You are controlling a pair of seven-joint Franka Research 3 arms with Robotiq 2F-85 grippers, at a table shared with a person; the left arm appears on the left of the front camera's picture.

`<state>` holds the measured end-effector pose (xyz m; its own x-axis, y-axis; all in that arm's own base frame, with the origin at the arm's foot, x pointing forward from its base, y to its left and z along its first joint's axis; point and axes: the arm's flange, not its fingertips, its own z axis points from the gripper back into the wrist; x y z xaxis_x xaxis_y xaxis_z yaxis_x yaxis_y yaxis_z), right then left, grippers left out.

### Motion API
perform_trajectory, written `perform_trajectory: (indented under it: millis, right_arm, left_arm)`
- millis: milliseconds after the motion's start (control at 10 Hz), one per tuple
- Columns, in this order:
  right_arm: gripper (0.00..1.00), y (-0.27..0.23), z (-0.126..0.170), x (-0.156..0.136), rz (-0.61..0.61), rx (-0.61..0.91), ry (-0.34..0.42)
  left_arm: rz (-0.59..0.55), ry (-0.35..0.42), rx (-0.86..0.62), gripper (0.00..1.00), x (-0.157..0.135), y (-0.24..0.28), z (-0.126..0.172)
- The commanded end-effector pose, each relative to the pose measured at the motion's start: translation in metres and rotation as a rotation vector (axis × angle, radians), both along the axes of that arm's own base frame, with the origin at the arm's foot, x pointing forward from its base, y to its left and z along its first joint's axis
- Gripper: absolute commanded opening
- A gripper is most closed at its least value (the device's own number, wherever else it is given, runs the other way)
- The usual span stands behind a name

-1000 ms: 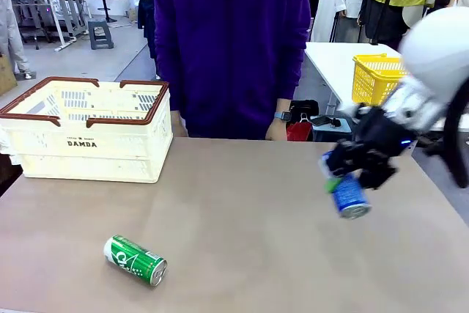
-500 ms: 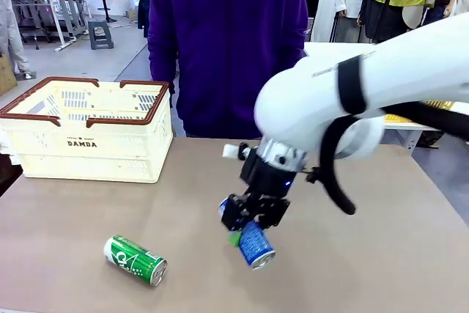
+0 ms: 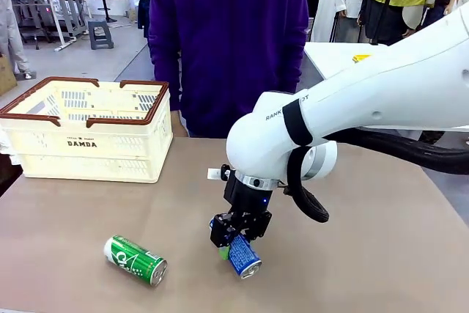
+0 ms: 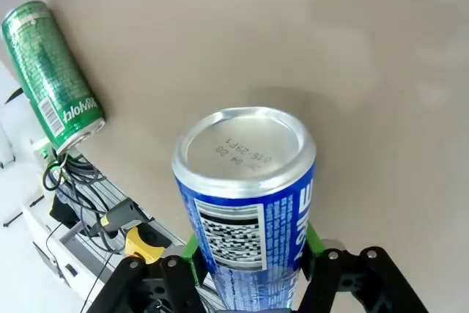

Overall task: Place the drinks into the Shopping basket.
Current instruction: Pick up one drink and place it into the Shopping basket.

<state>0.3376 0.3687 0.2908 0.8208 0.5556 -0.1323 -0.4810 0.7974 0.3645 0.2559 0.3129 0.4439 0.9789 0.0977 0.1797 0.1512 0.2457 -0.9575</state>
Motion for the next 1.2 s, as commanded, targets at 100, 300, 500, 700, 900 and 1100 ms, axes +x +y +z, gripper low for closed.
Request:
perform_trajectory:
  millis: [100, 300, 500, 700, 900, 1100]
  right_arm:
    - [1.00, 0.0045, 0.0047, 0.0051, -0.044, 0.009, -0.018]
    - [1.00, 0.0045, 0.0039, 0.0048, -0.052, -0.006, -0.022]
    - [1.00, 0.0035, 0.0045, 0.0051, -0.060, -0.006, -0.027]
    - [1.00, 0.0026, 0.0040, 0.0055, -0.063, -0.013, -0.029]
    - [1.00, 0.0027, 0.0021, 0.0044, -0.060, -0.024, -0.028]
    - [1.00, 0.0021, 0.0024, 0.0029, -0.058, -0.024, -0.029]
  left_arm:
    - [0.004, -0.012, -0.018, 1.00, 0.0004, 0.0018, 0.0032]
    - [0.004, -0.012, -0.018, 1.00, 0.0004, 0.0018, 0.0032]
    - [0.004, -0.012, -0.018, 1.00, 0.0004, 0.0018, 0.0032]
    - [0.004, -0.012, -0.018, 1.00, 0.0004, 0.0018, 0.0032]
    - [0.004, -0.012, -0.018, 1.00, 0.0004, 0.0018, 0.0032]
    - [0.004, -0.012, -0.018, 1.00, 0.0004, 0.0018, 0.0032]
